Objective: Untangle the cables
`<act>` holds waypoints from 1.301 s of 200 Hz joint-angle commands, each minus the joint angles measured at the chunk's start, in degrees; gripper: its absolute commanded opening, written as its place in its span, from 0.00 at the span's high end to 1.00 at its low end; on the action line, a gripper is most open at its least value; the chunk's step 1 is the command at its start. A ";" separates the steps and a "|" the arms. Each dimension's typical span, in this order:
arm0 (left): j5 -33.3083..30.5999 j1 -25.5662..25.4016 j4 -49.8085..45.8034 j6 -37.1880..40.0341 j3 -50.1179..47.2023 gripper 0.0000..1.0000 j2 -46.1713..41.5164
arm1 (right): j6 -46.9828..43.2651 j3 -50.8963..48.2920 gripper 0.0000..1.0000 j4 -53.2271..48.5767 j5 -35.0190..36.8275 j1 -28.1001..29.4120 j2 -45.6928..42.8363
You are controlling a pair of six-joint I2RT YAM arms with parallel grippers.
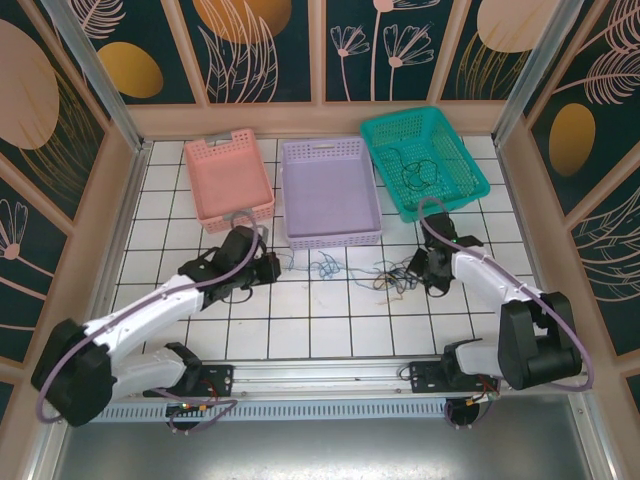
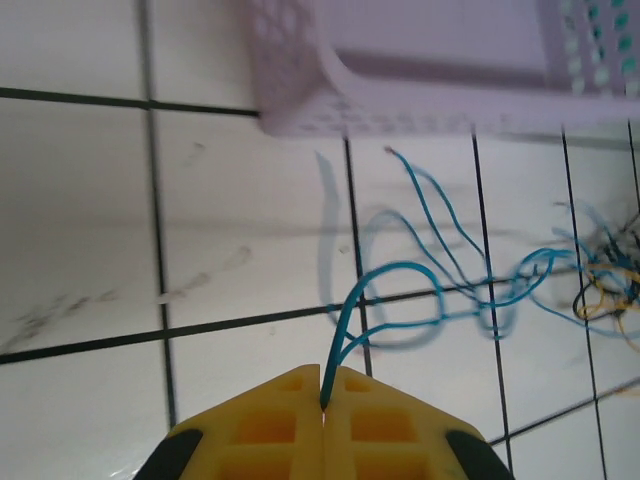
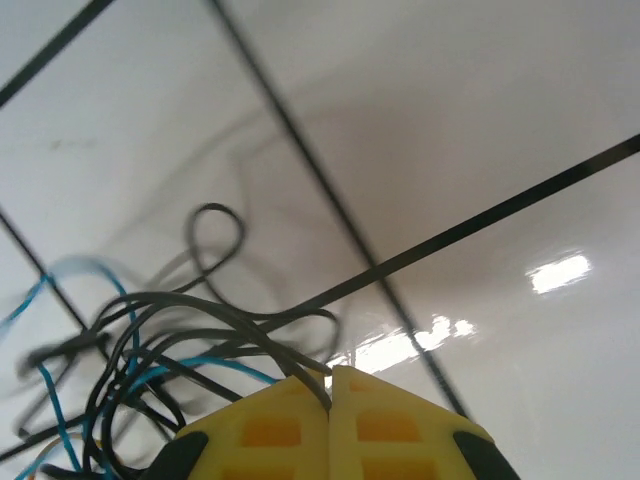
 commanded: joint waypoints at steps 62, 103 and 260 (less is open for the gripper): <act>-28.26 -0.04 -33.18 -14.38 7.20 1.00 -9.30 | -1.09 3.20 1.00 -0.09 3.85 -10.70 0.24; -34.46 0.05 -40.34 -14.05 13.91 1.00 -7.85 | -1.70 3.99 1.00 1.26 4.79 -12.29 1.62; -44.56 0.29 -36.34 -4.21 31.00 1.00 -6.50 | -3.75 4.21 1.00 2.84 2.53 -11.74 2.98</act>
